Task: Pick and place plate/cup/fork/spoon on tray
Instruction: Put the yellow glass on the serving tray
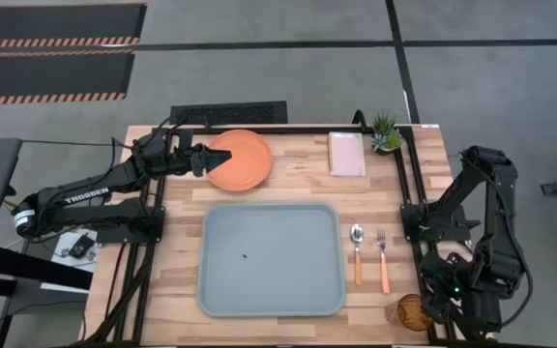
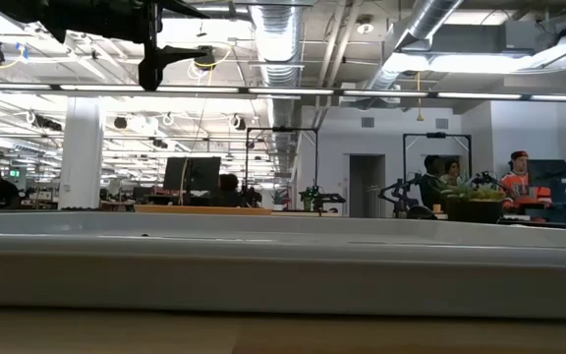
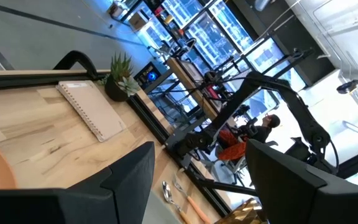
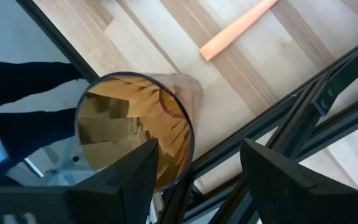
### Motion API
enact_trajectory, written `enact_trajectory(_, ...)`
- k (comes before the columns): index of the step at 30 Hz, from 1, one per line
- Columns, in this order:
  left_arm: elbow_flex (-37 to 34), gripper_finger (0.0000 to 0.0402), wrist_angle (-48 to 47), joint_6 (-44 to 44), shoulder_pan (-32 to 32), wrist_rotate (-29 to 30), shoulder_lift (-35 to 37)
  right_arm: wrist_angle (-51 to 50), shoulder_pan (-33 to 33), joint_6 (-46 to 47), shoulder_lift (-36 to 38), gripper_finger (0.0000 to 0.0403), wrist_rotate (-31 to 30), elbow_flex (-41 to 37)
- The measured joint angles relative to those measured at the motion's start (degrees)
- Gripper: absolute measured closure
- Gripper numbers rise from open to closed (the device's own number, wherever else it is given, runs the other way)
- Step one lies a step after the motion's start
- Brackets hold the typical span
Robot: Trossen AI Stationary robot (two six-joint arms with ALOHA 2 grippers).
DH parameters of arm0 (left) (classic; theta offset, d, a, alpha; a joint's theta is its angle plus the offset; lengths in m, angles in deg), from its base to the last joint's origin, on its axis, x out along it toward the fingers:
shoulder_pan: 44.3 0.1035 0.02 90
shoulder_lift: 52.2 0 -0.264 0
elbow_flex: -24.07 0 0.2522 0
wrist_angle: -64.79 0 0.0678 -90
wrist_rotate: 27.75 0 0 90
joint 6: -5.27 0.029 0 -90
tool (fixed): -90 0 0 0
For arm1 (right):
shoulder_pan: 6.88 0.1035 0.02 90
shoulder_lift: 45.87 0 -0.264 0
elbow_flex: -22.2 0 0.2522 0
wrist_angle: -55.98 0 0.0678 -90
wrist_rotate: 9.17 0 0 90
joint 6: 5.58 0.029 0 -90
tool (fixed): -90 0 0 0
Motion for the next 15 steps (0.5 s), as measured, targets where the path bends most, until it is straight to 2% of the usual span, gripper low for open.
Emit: enact_trajectory(15,0.0,0.0162,0.0,0.0,0.0,0.3,0.0,0.6,0.0,-0.5,-4.4,0.0153,0.4,0.0)
